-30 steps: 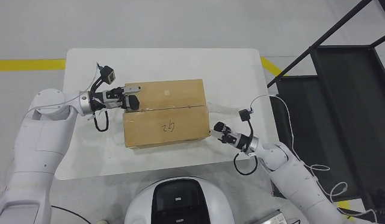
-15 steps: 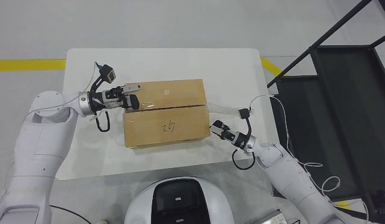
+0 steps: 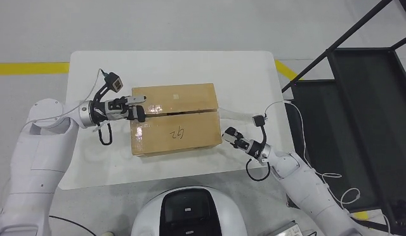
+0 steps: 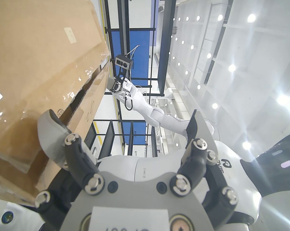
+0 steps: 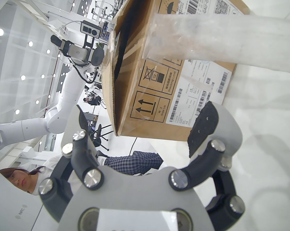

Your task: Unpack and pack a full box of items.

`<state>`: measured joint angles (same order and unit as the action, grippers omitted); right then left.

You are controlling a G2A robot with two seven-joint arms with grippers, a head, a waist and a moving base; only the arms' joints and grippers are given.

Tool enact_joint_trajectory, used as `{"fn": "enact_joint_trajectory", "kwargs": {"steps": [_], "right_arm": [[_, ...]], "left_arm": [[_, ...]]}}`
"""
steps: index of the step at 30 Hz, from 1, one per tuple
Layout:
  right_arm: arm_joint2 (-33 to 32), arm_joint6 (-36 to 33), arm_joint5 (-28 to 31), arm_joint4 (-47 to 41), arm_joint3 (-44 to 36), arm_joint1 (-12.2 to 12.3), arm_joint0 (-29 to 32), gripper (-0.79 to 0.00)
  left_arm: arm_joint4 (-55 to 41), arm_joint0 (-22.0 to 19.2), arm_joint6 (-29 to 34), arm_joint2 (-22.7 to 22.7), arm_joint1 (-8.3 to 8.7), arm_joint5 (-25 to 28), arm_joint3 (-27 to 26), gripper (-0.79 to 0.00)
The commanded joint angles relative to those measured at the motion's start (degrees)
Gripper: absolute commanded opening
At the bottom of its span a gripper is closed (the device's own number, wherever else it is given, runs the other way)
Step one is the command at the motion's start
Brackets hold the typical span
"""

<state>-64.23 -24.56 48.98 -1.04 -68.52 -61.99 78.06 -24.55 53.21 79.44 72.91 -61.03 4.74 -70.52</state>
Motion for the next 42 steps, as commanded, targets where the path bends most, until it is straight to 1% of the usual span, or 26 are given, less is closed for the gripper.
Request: {"fn": "enact_joint_trajectory", "kwargs": {"steps": [1, 8, 11, 15, 22, 26, 30, 38, 42], "right_arm": [[-0.03, 0.11, -0.09, 0.17, 0.13, -0.03, 0.02, 0.0], [-0.75, 2.06, -0.48, 0.26, 1.34, -0.2, -0.35, 0.0], [-0.85, 3.09, -1.07, -0.15, 2.23, -0.4, -0.84, 0.0], [0.1, 3.66, -2.21, -1.77, 3.69, -0.98, -2.1, 0.0], [2.64, 0.72, -5.19, -6.15, 5.59, -2.01, -3.8, 0.0], [2.65, 3.89, -6.43, -7.25, 8.25, -2.65, -5.25, 0.0], [3.44, 6.46, -7.08, -11.45, 11.47, -3.8, -7.14, 0.0], [4.63, 4.64, -6.06, -19.15, 18.11, -5.61, -10.13, 0.0], [5.59, 1.06, -5.39, -22.6, 19.16, -6.39, -10.58, 0.0]], "left_arm": [[1.58, 0.27, -1.06, 0.09, 0.2, -0.66, -0.17, 0.0], [4.82, 0.47, -4.96, -0.73, 0.46, -3.02, 0.3, 0.0], [6.16, -0.17, -5.41, -1.86, 0.42, -4.49, 0.89, 0.0], [5.63, -0.27, -5.58, -2.09, 0.35, -4.57, 1.15, 0.0], [5.63, -0.27, -5.58, -2.09, 0.35, -4.57, 1.15, 0.0], [5.63, -0.27, -5.58, -2.09, 0.35, -4.57, 1.15, 0.0], [5.63, -0.27, -5.58, -2.09, 0.35, -4.57, 1.15, 0.0], [5.63, -0.27, -5.58, -2.09, 0.35, -4.57, 1.15, 0.0], [5.63, -0.27, -5.58, -2.09, 0.35, -4.57, 1.15, 0.0]]}}
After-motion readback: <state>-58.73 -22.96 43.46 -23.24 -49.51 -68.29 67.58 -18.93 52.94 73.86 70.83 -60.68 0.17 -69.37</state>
